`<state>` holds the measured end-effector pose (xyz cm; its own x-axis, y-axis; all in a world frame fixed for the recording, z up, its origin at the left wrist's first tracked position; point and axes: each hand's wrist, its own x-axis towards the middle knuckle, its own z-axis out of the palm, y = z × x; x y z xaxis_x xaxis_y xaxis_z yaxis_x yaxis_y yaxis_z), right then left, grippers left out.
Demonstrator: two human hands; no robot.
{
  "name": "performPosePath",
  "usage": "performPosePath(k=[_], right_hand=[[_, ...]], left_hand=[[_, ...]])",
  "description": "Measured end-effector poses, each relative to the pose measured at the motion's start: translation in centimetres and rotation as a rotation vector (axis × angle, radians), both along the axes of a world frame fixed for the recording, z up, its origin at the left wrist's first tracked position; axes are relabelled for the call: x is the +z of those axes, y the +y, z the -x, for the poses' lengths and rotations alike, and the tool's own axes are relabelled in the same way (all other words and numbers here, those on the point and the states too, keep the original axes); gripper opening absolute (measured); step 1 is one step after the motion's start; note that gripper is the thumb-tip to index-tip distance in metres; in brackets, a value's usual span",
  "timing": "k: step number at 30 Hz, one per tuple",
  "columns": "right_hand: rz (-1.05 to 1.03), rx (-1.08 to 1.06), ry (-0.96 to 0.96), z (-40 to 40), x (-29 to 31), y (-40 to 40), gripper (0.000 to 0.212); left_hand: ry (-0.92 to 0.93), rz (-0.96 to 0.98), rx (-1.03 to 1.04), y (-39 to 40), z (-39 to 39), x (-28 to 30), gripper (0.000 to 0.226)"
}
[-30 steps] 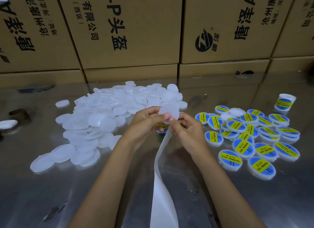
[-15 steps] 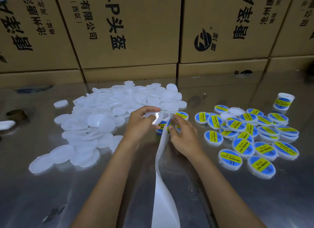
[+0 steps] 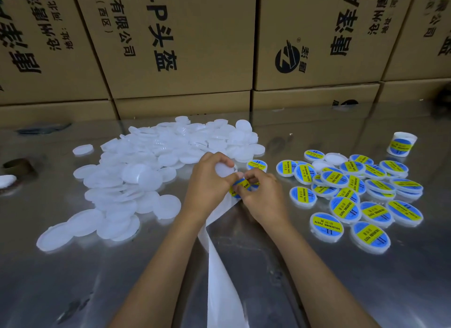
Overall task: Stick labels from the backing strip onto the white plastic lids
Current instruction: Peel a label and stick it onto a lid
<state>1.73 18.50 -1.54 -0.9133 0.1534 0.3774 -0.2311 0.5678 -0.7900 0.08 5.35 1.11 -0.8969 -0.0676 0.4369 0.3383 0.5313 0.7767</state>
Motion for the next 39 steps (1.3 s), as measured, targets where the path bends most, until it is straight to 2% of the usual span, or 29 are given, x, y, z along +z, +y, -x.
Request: performPosePath(k=[5,10,19,24,29,33,36,39], right_hand=[[-0.029,-0.003,0.094,-0.3,-0.1,0.1,0.015],[0.053,-0.004,0.051,-0.4,0.0,0.0,0.023],[0.017,0.006,0.029,-0.8,0.0,0.1,0.028],[0.011,0.075,0.028,-0.9,0.2,0.0,0.021],[0.234,0.257,-0.162,-1.4,1.4,0.3,0.019],[0.308,0.352,-0.293,-1.9,2.5,1.0,0.025],[0.459,0.421,-0.356,-2.3,3.1,1.7,0.017],[0.694,0.474,-0.372,-2.1,3.3,2.2,0.032]], left_hand=[[-0.003,0.003,-0.001,0.1,0.2,-0.3,0.026],[-0.010,-0.030,0.010,0.1,0.4,-0.6,0.024],[-0.092,-0.143,-0.012,0.0,0.4,-0.5,0.030],[-0.093,-0.097,0.009,0.0,0.6,-0.5,0.025],[-0.119,-0.093,0.010,-0.3,0.7,-0.4,0.024],[-0.117,-0.117,-0.009,-0.5,0.8,-0.4,0.025],[-0.139,-0.146,-0.010,-0.5,0.8,-0.4,0.025],[-0.216,-0.278,-0.022,-0.3,0.5,-0.2,0.018]])
